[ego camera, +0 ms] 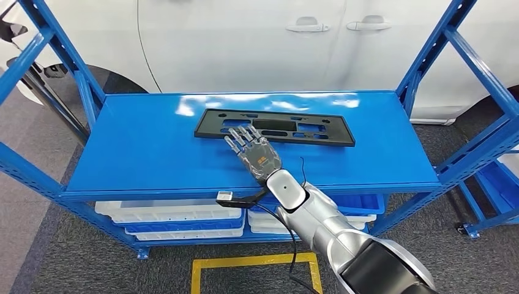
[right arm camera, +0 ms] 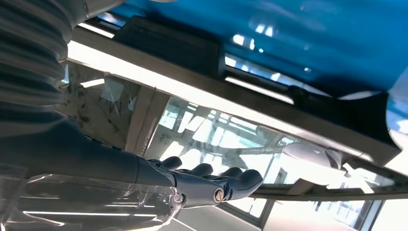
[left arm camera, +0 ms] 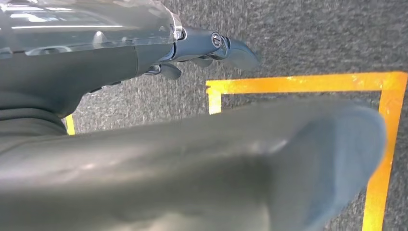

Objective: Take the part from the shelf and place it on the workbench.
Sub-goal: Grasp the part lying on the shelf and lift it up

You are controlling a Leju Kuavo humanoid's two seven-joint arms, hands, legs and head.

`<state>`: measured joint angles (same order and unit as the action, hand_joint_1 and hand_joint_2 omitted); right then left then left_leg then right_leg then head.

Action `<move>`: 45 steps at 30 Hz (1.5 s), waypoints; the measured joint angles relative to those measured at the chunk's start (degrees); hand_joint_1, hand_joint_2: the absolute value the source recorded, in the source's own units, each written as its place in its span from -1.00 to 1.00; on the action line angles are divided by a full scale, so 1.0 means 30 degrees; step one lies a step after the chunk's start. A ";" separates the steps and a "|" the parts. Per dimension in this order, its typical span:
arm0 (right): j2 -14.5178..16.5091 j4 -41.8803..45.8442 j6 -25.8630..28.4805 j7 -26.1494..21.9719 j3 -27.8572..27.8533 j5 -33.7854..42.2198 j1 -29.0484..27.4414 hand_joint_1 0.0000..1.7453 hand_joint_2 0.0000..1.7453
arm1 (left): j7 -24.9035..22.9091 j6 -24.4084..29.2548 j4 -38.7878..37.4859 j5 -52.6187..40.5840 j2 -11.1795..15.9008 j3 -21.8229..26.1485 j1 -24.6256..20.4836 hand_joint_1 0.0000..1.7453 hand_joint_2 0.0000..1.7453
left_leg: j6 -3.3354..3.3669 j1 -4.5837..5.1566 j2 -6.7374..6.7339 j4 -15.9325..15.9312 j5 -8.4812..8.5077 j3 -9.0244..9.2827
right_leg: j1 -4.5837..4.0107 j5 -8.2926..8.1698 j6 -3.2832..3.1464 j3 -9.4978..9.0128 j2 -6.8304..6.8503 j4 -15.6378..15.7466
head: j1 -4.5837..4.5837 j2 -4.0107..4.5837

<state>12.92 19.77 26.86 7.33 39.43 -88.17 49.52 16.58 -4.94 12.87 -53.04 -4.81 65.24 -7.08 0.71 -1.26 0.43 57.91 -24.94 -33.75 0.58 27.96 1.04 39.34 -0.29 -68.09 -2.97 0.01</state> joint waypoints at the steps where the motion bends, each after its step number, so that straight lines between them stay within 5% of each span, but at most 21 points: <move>1: 0.0043 -0.0004 0.0051 0.0000 -0.0091 0.0062 0.0082 -1.00 1.00 | 0.0011 0.0004 0.0000 0.0011 0.0000 0.0000 0.0008 -1.00 -1.00 | -0.0067 0.0029 0.0009 0.0038 -0.0052 0.0024 | -0.0021 -0.0561 -0.0058 -0.0642 -0.0001 0.1363 | 0.0000 0.0000; 3: 0.0147 -0.0015 0.0145 -0.0053 -0.0288 0.0179 0.0247 -1.00 1.00 | 0.0040 0.0020 0.0000 0.0020 0.0002 0.0000 0.0014 -1.00 -1.00 | -0.0247 0.0087 0.0014 0.0080 -0.0133 0.0029 | -0.0091 -0.1047 -0.0178 -0.1384 -0.0021 0.3017 | -0.0004 0.0000; 7: 0.0337 -0.0068 0.0173 -0.0257 -0.0568 0.0248 0.0441 -1.00 1.00 | 0.0127 0.0044 0.0000 0.0027 0.0040 0.0000 0.0034 -1.00 -1.00 | -0.0695 0.0041 -0.0012 0.0168 -0.0301 0.0017 | -0.0107 -0.1027 -0.0570 -0.1554 -0.0063 0.3398 | 0.0000 -0.0002; 11: 0.0668 -0.0100 0.0169 -0.0441 -0.0676 0.0248 0.0662 -1.00 1.00 | 0.0178 0.0004 0.0000 0.0036 0.0075 0.0000 0.0032 -1.00 -1.00 | -0.0897 0.0021 -0.0043 0.3950 -0.1988 -0.1858 | -0.0125 -0.0890 -0.0930 -0.1852 -0.0029 0.3580 | -0.0002 0.0000; 13: 0.0743 -0.0175 0.0173 -0.0554 -0.0728 0.0248 0.0629 -1.00 1.00 | 0.0195 -0.0034 0.0000 0.0049 0.0094 0.0000 0.0077 -1.00 -1.00 | -0.0904 0.0022 -0.0043 0.5193 -0.2019 -0.2632 | -0.0179 -0.0736 -0.0960 -0.2020 -0.0030 0.3577 | -0.0002 0.0000; 14: 0.0787 -0.0210 0.0175 -0.0605 -0.0754 0.0248 0.0620 -1.00 1.00 | 0.0200 -0.0045 0.0000 0.0056 0.0107 0.0000 0.0094 -1.00 -1.00 | -0.0870 0.0024 -0.0044 0.4808 -0.1516 -0.2533 | -0.0193 -0.0637 -0.0946 -0.2150 -0.0036 0.3576 | -0.0004 0.0002; 17: 0.0951 -0.0248 0.0175 -0.0699 -0.0792 0.0248 0.0665 -1.00 1.00 | 0.0217 -0.0047 0.0000 0.0071 0.0131 0.0000 0.0093 -1.00 -1.00 | -0.0621 0.0076 -0.0060 0.1359 0.0285 -0.1012 | -0.0243 -0.0289 -0.0789 -0.2566 -0.0064 0.3550 | -0.0002 0.0002; 19: 0.1022 -0.0253 0.0175 -0.0745 -0.0816 0.0248 0.0699 -1.00 1.00 | 0.0228 -0.0029 0.0000 0.0093 0.0135 0.0000 0.0077 -1.00 -1.00 | -0.0412 0.0162 -0.0069 0.0164 0.0340 -0.0433 | -0.0309 -0.0157 -0.0589 -0.2658 -0.0082 0.3520 | -0.0002 -0.0002; 22: 0.1095 -0.0251 0.0171 -0.0841 -0.0834 0.0242 0.0716 -1.00 1.00 | 0.0248 -0.0014 0.0000 0.0118 0.0131 0.0000 0.0163 -1.00 -1.00 | -0.0095 0.0129 -0.0039 -0.0079 0.0075 -0.0086 | -0.0316 -0.0001 -0.0279 -0.2671 -0.0071 0.3186 | -0.0004 -0.0003; 24: 0.1155 -0.0253 0.0151 -0.0893 -0.0838 0.0208 0.0771 -1.00 1.00 | 0.0270 -0.0009 0.0000 0.0140 0.0133 0.0004 0.0189 -1.00 -1.00 | 0.0111 0.0071 -0.0036 -0.0162 -0.0088 0.0262 | -0.0260 0.0496 -0.0073 -0.1971 -0.0041 0.1804 | -0.0002 -0.0004; 27: 0.1173 -0.0337 0.0071 -0.0927 -0.0838 0.0133 0.0695 -1.00 1.00 | 0.0302 0.0006 0.0000 0.0177 0.0142 0.0007 0.0221 -1.00 -1.00 | 0.0252 0.0089 -0.0024 -0.0165 -0.0456 0.0679 | -0.0148 0.1512 0.0129 0.0475 -0.0017 -0.1741 | 0.0000 0.0000; 29: 0.1173 -0.0406 -0.0026 -0.0978 -0.0838 0.0075 0.0601 -1.00 1.00 | 0.0315 0.0011 0.0000 0.0180 0.0146 0.0011 0.0295 -1.00 -1.00 | 0.0230 0.0104 0.0008 -0.0158 -0.0739 0.1054 | -0.0124 0.0938 0.0096 0.1190 -0.0014 -0.1847 | 0.0000 -0.0002; 32: 0.1173 -0.0454 -0.0315 -0.1058 -0.0836 -0.0033 0.0615 -1.00 1.00 | 0.0406 -0.0004 -0.0020 0.0202 0.0094 0.0015 0.0333 -1.00 -1.00 | 0.0086 0.0143 0.0055 -0.0165 -0.1255 0.1671 | -0.0294 -0.1713 -0.0348 0.0264 -0.0006 0.1945 | -0.0002 0.0002; 34: 0.1197 -0.0503 -0.0632 -0.1111 -0.0830 -0.0082 0.0619 -1.00 1.00 | 0.0463 -0.0007 -0.0057 0.0226 0.0034 0.0015 0.0315 -1.00 -1.00 | -0.0115 0.0122 0.0069 -0.0185 -0.1497 0.1808 | -0.0464 -0.2374 -0.0627 -0.0088 -0.0014 0.3267 | 0.0016 0.0000; 38: 0.1304 -0.0563 -0.1674 -0.1244 -0.0823 -0.0106 0.0718 -1.00 1.00 | 0.0519 0.0017 -0.0073 0.0270 0.0040 0.0020 0.0277 -1.00 -1.00 | -0.0484 0.0128 0.0000 0.0412 -0.1761 0.1805 | -0.0371 -0.2208 -0.0945 -0.0519 -0.0027 0.3591 | 0.0031 -0.0002; 42: 0.1426 -0.0628 -0.3783 -0.0982 -0.0818 -0.0113 0.0841 -1.00 1.00 | 0.0557 0.0034 -0.0080 0.0342 0.0052 0.0027 0.0203 -1.00 -1.00 | -0.0777 0.0045 -0.0027 0.4490 -0.3439 -0.0601 | -0.0300 -0.1922 -0.1102 -0.0922 -0.0024 0.3706 | 0.0029 -0.0003; 43: 0.1433 -0.0670 -0.4581 -0.0733 -0.0816 -0.0102 0.0840 -1.00 1.00 | 0.0563 0.0065 -0.0080 0.0384 0.0060 0.0033 0.0237 -1.00 -1.00 | -0.0844 0.0025 -0.0028 0.4975 -0.3504 -0.1058 | -0.0297 -0.1846 -0.1093 -0.0991 -0.0034 0.3686 | 0.0029 -0.0004; 45: 0.1439 -0.0734 -0.6166 -0.0175 -0.0819 -0.0069 0.0913 -1.00 1.00 | 0.0577 0.0131 -0.0080 0.0475 0.0084 0.0042 0.0274 -1.00 -1.00 | -0.0930 -0.0019 -0.0032 0.4005 -0.2453 -0.1041 | -0.0254 -0.1689 -0.1016 -0.1169 -0.0065 0.3619 | 0.0029 -0.0004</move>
<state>17.23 17.57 8.36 6.81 36.97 -88.38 52.26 18.31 -4.55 12.63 -51.61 -4.56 65.37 -6.26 -2.08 -1.32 0.33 69.92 -32.29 -36.87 -0.18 22.89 -2.01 35.83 -0.48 -57.23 -2.89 0.00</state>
